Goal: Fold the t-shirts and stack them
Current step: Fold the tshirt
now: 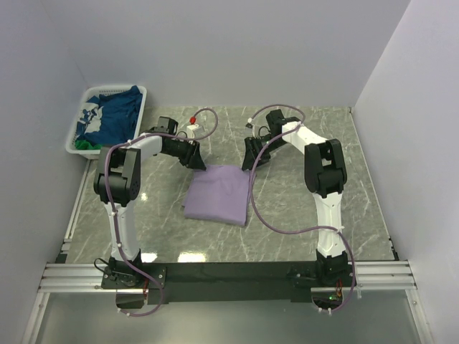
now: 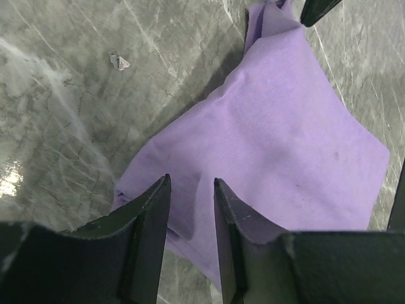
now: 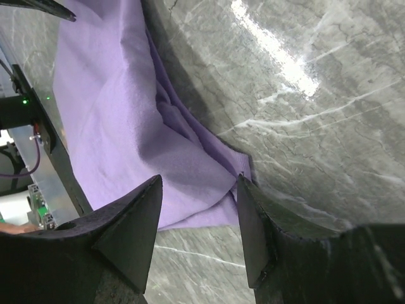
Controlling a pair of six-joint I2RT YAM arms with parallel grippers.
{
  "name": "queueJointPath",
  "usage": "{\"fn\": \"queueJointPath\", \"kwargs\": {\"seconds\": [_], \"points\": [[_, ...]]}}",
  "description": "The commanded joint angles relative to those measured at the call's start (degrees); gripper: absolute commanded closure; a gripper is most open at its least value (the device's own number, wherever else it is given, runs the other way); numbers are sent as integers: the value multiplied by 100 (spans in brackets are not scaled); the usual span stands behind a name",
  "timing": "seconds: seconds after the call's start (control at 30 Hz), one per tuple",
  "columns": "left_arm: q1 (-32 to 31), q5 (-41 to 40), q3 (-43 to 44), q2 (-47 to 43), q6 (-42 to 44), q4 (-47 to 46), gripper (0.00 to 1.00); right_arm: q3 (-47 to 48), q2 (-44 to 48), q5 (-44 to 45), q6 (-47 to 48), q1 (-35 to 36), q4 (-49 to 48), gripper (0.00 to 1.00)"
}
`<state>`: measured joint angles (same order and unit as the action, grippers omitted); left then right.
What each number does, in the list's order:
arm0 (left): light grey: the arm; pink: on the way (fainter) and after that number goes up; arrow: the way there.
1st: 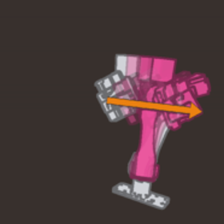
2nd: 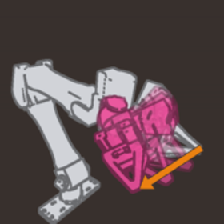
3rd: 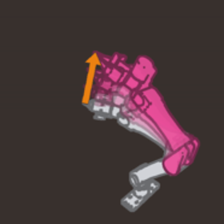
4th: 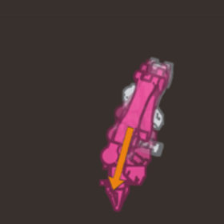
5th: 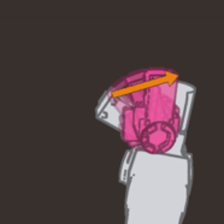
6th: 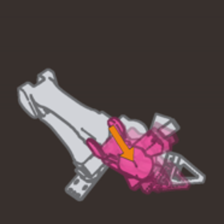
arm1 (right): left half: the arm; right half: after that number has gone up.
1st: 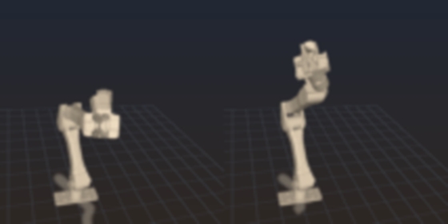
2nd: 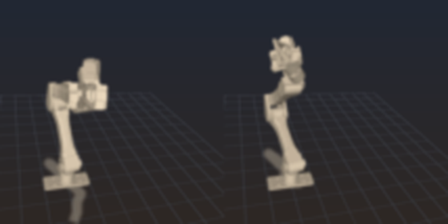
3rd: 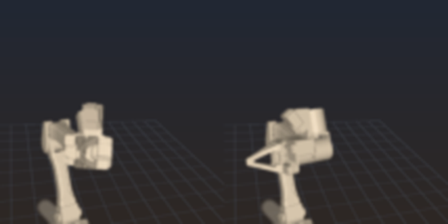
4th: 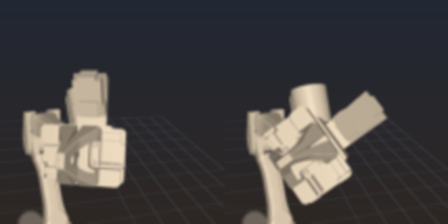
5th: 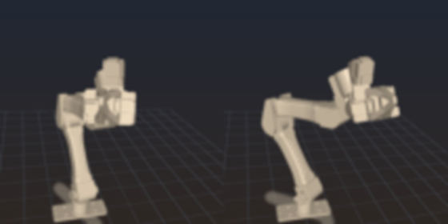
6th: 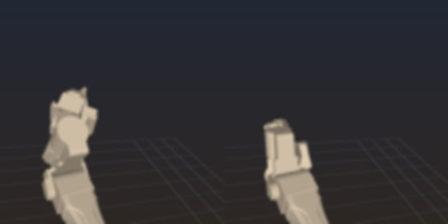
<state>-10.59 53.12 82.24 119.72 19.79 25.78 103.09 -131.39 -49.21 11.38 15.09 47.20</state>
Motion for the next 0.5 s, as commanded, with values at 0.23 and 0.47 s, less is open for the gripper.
{"fn": "queueJointPath", "kwargs": {"seconds": [0.23, 0.47], "points": [[-5, -39, 346, 113, -37, 138, 61, 159, -9, -308, 172, 29, 245, 48], [-5, -83, 425, 183, -54, 208, 61, 247, -53, -405, 497, 20, 615, 47]]}}
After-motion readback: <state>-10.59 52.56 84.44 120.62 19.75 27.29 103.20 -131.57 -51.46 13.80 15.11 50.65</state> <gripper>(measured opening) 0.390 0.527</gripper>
